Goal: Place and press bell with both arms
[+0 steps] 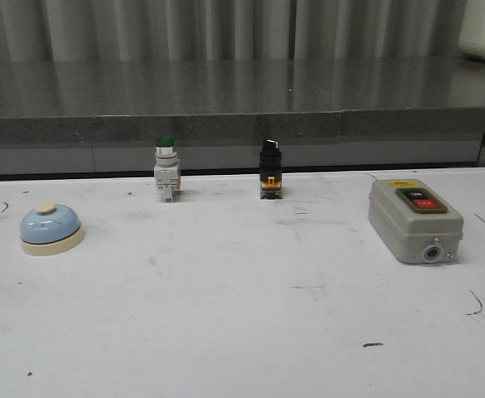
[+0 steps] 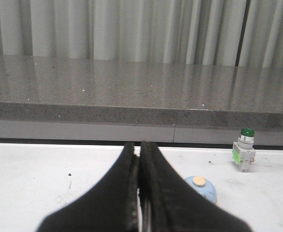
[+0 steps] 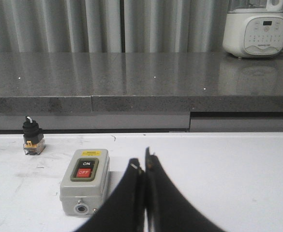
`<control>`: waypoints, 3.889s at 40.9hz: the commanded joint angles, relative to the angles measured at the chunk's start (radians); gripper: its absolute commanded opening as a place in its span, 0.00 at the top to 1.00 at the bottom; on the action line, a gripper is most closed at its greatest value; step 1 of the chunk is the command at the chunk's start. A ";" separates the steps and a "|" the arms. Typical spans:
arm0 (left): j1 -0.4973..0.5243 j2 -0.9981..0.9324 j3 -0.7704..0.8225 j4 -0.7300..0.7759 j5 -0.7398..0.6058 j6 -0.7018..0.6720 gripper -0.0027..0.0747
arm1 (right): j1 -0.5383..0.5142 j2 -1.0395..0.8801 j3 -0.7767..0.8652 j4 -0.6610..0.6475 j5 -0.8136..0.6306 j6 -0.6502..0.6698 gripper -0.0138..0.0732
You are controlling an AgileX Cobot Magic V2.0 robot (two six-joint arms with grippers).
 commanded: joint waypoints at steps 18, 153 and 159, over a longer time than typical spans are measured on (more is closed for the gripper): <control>0.000 -0.016 0.024 -0.011 -0.089 0.000 0.99 | -0.002 -0.017 -0.006 -0.011 -0.098 -0.002 0.92; -0.312 1.115 -0.905 0.000 0.569 0.063 0.34 | 0.000 0.701 -0.742 -0.028 0.571 -0.118 0.20; -0.314 1.286 -0.986 0.009 0.569 0.063 0.34 | 0.000 0.701 -0.742 -0.028 0.571 -0.118 0.20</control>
